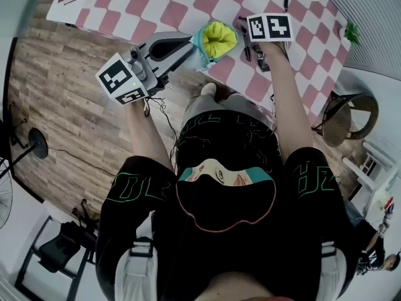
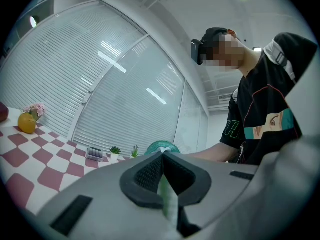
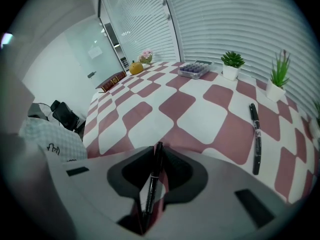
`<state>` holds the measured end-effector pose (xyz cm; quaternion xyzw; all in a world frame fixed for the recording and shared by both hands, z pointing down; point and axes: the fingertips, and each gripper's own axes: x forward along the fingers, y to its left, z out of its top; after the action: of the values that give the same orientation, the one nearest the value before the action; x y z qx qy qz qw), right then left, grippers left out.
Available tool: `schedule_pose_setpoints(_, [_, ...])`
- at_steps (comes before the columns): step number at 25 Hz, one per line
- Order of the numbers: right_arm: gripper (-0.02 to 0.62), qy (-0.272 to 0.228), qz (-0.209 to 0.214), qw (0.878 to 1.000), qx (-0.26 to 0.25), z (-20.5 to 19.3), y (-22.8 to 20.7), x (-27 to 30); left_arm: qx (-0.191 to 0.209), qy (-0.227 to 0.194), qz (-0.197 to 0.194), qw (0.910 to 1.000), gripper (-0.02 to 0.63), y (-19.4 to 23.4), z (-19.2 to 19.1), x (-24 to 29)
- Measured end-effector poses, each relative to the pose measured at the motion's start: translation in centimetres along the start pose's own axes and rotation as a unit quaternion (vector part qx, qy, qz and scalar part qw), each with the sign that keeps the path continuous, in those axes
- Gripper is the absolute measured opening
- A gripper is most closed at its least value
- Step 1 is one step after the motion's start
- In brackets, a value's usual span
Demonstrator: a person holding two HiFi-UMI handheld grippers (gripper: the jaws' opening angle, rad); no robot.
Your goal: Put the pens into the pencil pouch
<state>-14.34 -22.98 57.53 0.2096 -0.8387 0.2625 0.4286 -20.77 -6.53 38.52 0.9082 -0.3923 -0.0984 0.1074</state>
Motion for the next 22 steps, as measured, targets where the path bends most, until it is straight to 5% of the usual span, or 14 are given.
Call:
schedule_pose_setpoints(10, [0.063,-0.107,0.009,0.994,-0.027,3.2,0.5,-3.8,-0.002,-0.009,0.005,1.0000,0.000,0.9,0.3,0.6])
schedule_pose_setpoints(22, [0.061,-0.245,0.014,0.969,0.002,6.8,-1.2,-10.4,0.007,-0.001,-0.014,0.9999,0.000,2.5,1.0,4.4])
